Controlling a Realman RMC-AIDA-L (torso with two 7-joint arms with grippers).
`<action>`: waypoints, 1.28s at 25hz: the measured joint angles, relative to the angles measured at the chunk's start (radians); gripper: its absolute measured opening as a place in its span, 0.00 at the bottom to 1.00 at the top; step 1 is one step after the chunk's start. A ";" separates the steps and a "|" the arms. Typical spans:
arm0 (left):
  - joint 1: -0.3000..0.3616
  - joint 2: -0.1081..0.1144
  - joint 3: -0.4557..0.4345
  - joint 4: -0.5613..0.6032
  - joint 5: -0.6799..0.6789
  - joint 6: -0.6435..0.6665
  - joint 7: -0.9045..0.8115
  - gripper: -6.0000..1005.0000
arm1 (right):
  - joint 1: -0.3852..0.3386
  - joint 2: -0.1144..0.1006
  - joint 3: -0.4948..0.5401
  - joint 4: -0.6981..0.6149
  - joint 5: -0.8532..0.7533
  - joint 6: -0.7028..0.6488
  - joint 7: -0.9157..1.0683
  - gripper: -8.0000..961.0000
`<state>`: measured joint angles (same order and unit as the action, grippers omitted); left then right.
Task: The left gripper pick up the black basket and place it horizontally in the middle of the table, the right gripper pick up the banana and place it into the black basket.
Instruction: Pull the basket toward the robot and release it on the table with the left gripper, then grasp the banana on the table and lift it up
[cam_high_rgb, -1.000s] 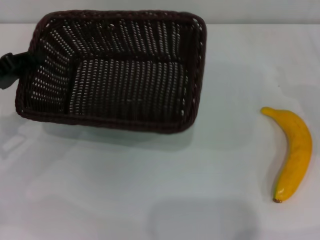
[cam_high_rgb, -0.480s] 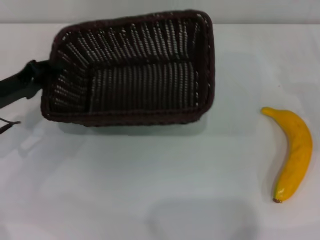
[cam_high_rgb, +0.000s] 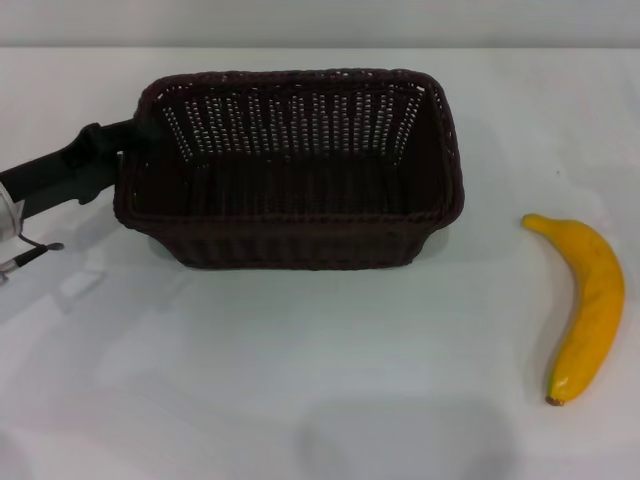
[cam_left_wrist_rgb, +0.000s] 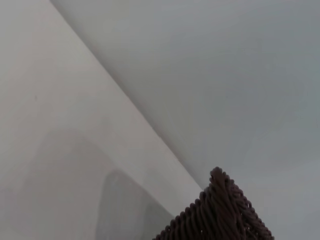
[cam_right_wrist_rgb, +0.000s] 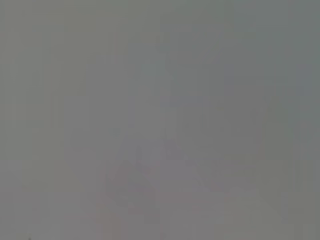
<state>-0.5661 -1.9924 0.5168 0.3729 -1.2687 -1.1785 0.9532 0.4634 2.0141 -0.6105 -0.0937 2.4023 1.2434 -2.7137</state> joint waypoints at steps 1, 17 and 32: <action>0.002 -0.001 0.000 0.001 0.001 -0.006 -0.002 0.22 | -0.001 0.000 0.000 0.000 0.000 0.000 0.000 0.86; 0.169 -0.006 -0.010 0.135 -0.309 -0.144 0.255 0.63 | -0.030 -0.006 -0.071 -0.025 -0.024 0.017 0.124 0.85; 0.260 -0.082 -0.012 -0.056 -0.816 0.052 1.055 0.63 | -0.177 -0.178 -0.300 -0.885 -0.930 0.006 1.534 0.84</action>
<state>-0.3063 -2.0741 0.5045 0.3171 -2.0850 -1.1266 2.0084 0.2862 1.8358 -0.9108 -0.9791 1.4723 1.2498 -1.1797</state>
